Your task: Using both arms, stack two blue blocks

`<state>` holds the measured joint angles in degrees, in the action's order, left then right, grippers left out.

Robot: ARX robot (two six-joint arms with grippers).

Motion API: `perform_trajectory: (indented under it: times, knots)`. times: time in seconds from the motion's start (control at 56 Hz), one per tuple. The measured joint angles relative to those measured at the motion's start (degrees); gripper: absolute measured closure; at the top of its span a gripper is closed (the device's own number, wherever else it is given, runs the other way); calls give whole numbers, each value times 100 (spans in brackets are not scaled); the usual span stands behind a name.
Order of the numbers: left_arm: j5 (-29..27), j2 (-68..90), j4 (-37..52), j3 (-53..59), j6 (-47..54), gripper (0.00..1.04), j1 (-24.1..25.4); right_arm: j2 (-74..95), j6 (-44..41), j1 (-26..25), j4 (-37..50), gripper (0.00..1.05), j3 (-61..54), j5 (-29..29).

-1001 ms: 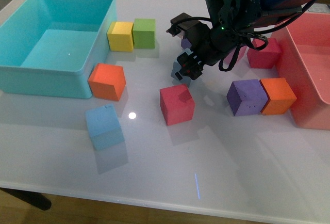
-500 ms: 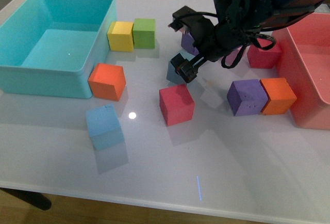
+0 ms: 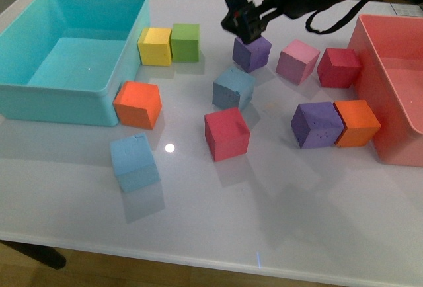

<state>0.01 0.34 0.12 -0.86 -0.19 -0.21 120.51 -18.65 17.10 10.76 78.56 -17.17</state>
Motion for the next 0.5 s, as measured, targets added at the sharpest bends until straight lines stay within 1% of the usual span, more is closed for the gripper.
perform_trajectory:
  times: [0.125,0.232,0.286,0.304,0.34,0.357,0.375,0.393,0.411,0.5]
  knots:
    - [0,0,0,0,0,9,0,-1259,492,-284,935,9,-1143,50]
    - [0,0,0,0,0,9,0,-2363,815,-621,1467,9,-2120,282]
    - [-2,0,0,0,0,9,0,-2782,944,-728,1727,10,-2592,549]
    - [-2,0,0,0,-2,9,0,-2909,1093,-730,2059,14,-2806,1027]
    - [0,0,0,0,0,9,0,-3086,1298,-732,2778,20,-3204,1773]
    - [4,0,0,0,0,9,0,-3121,1346,-732,2940,22,-3303,1856]
    - [2,0,0,0,0,9,0,-3182,1451,-734,3224,25,-3491,2177]
    - [4,0,0,0,0,9,0,-3248,1497,-743,3460,29,-3679,2361]
    - [2,0,0,0,0,9,0,-3311,1565,-756,3648,32,-3862,2496]
    - [-2,0,-2,0,0,9,0,-3567,1694,-861,4017,46,-4478,2535]
